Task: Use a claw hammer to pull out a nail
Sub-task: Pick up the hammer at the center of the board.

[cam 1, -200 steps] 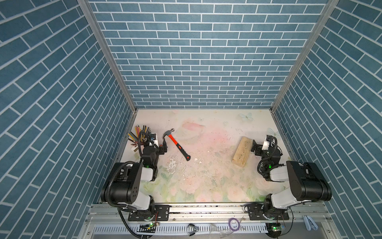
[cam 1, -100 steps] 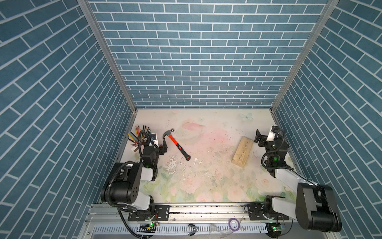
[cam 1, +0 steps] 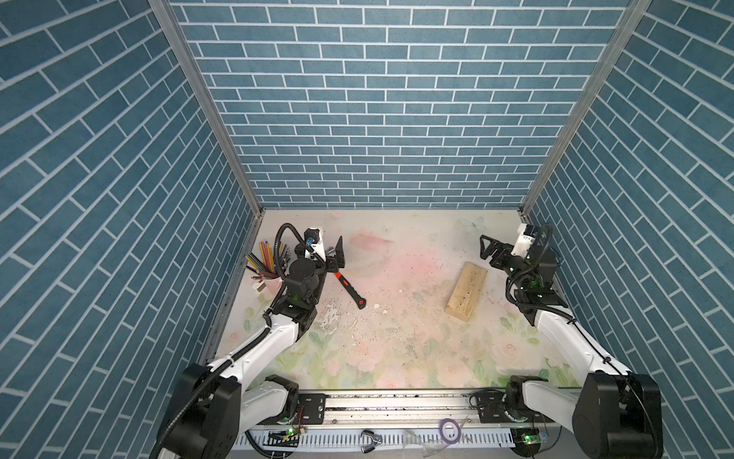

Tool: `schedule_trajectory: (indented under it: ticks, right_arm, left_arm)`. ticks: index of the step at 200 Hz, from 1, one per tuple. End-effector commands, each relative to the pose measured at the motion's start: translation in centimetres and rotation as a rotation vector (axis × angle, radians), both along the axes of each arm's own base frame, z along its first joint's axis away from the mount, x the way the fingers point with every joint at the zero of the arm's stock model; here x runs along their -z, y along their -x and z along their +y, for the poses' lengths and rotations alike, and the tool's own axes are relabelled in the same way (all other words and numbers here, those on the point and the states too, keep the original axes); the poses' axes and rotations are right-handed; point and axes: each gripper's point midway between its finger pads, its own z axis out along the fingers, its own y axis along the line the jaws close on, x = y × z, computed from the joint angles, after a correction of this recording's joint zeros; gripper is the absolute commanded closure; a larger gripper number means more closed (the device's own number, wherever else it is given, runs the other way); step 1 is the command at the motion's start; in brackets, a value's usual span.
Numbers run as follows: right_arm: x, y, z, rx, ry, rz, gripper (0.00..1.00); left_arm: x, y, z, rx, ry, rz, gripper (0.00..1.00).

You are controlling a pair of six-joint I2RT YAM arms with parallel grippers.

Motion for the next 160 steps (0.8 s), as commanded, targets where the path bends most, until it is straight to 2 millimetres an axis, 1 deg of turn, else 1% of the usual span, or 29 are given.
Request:
schedule_trajectory:
  ticks: [1, 20, 31, 39, 52, 71, 80, 89, 96, 110, 117, 127, 136, 145, 153, 160]
  right_arm:
    - [0.4, 1.3, 5.1, -0.122, -0.189, 0.094, 0.01]
    - [0.1, 2.0, 8.3, -0.189, -0.26, 0.108, 0.01]
    - [-0.3, 2.4, 9.8, -0.222, -0.284, 0.104, 0.01]
    - [-0.7, 2.7, 11.1, -0.258, -0.303, 0.096, 0.01]
    - [-1.8, 3.1, 12.7, -0.328, -0.309, 0.057, 0.01]
    - [-3.4, 3.5, 13.8, -0.396, -0.311, -0.021, 0.01]
    - [-3.4, 3.5, 13.9, -0.401, -0.323, -0.023, 0.01]
    - [-2.8, 3.1, 13.7, -0.38, -0.32, 0.012, 0.01]
    - [-2.4, 2.8, 13.5, -0.356, -0.313, 0.039, 0.01]
    - [-2.8, 2.6, 13.8, -0.38, -0.311, 0.01, 0.01]
    - [-2.9, 2.5, 13.9, -0.385, -0.31, 0.005, 0.01]
    - [-2.7, 2.1, 13.8, -0.371, -0.302, 0.016, 0.01]
    - [-2.2, 1.7, 13.5, -0.342, -0.293, 0.033, 0.01]
    - [-1.9, 1.5, 13.3, -0.331, -0.281, 0.04, 0.01]
    - [-1.8, 1.3, 13.2, -0.321, -0.263, 0.044, 0.01]
    - [-1.7, 1.2, 12.9, -0.307, -0.24, 0.045, 0.01]
  left_arm:
    - [2.7, 0.4, -1.8, 0.055, 0.256, 0.207, 0.13]
    - [4.0, 0.8, -4.6, 0.155, 0.447, 0.305, 0.13]
    - [4.6, 1.3, -6.8, 0.218, 0.519, 0.345, 0.13]
    - [5.2, 1.7, -8.2, 0.244, 0.573, 0.38, 0.13]
    - [5.6, 2.3, -10.2, 0.286, 0.64, 0.413, 0.13]
    - [5.7, 3.3, -12.7, 0.309, 0.669, 0.424, 0.13]
    - [5.6, 3.6, -13.5, 0.313, 0.661, 0.431, 0.13]
    - [5.2, 3.8, -14.3, 0.337, 0.641, 0.422, 0.13]
    - [4.6, 3.9, -14.7, 0.356, 0.626, 0.409, 0.13]
    - [3.3, 4.3, -15.7, 0.432, 0.627, 0.369, 0.13]
    - [3.2, 4.5, -16.1, 0.455, 0.648, 0.366, 0.13]
    - [3.7, 4.3, -16.0, 0.446, 0.665, 0.393, 0.13]
    - [4.4, 4.2, -15.5, 0.426, 0.67, 0.418, 0.13]
    - [4.4, 4.2, -15.1, 0.428, 0.68, 0.408, 0.13]
    - [4.5, 3.8, -14.7, 0.414, 0.679, 0.411, 0.13]
    - [5.2, 3.2, -14.1, 0.366, 0.662, 0.438, 0.13]
